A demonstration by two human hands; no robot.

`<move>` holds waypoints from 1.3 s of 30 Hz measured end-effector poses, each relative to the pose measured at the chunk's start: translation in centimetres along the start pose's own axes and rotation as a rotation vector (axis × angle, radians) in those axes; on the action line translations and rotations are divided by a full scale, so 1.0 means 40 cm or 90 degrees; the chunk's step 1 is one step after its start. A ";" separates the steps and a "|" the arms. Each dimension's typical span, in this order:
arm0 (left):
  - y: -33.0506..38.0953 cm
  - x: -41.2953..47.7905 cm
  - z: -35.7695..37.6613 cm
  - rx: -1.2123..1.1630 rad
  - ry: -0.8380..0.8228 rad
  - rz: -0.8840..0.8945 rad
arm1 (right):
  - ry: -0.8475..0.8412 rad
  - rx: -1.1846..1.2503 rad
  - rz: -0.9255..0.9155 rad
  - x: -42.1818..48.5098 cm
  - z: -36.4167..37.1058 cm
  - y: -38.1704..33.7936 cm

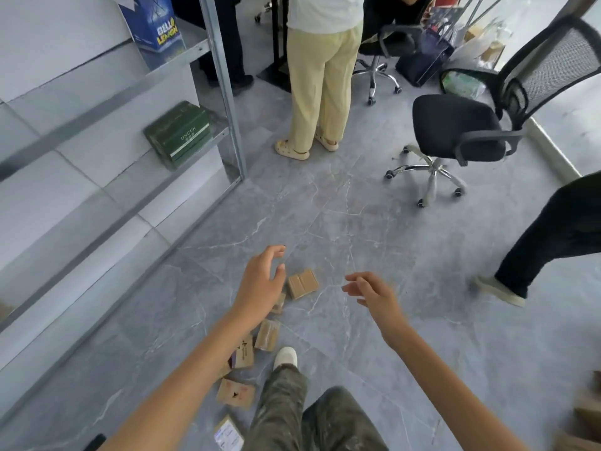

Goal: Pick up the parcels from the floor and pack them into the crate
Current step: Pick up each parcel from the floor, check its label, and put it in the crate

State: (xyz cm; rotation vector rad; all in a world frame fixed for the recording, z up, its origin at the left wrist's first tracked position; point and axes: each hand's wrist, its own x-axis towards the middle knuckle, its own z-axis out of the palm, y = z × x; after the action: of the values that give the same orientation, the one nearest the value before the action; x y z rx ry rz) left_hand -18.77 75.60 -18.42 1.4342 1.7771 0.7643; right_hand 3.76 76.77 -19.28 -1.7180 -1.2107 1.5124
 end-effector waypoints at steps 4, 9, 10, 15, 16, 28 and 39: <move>-0.106 0.115 0.041 0.013 -0.010 -0.092 | 0.007 -0.013 0.073 0.144 0.023 0.057; -0.312 0.301 0.221 0.047 -0.128 -0.143 | -0.003 -0.101 0.145 0.446 0.072 0.238; -0.369 0.350 0.275 0.046 -0.141 -0.147 | -0.003 -0.124 0.147 0.522 0.091 0.290; -0.737 0.571 0.613 -0.001 -0.166 -0.333 | -0.010 -0.215 0.183 0.920 0.212 0.657; -0.822 0.602 0.683 -0.015 -0.176 -0.379 | -0.011 -0.236 0.194 0.990 0.240 0.738; -1.377 0.753 1.149 -0.254 -0.228 -0.614 | -0.160 -0.349 0.247 1.385 0.409 1.300; -0.779 0.691 0.711 -0.275 -0.158 -0.478 | -0.056 -0.149 0.150 1.099 0.199 0.681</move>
State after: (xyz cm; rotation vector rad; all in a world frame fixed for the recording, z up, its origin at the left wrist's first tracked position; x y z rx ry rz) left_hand -16.04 96.49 -64.25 0.4845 1.6427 0.4891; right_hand 1.78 102.05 -65.04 -2.0258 -1.3105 1.6500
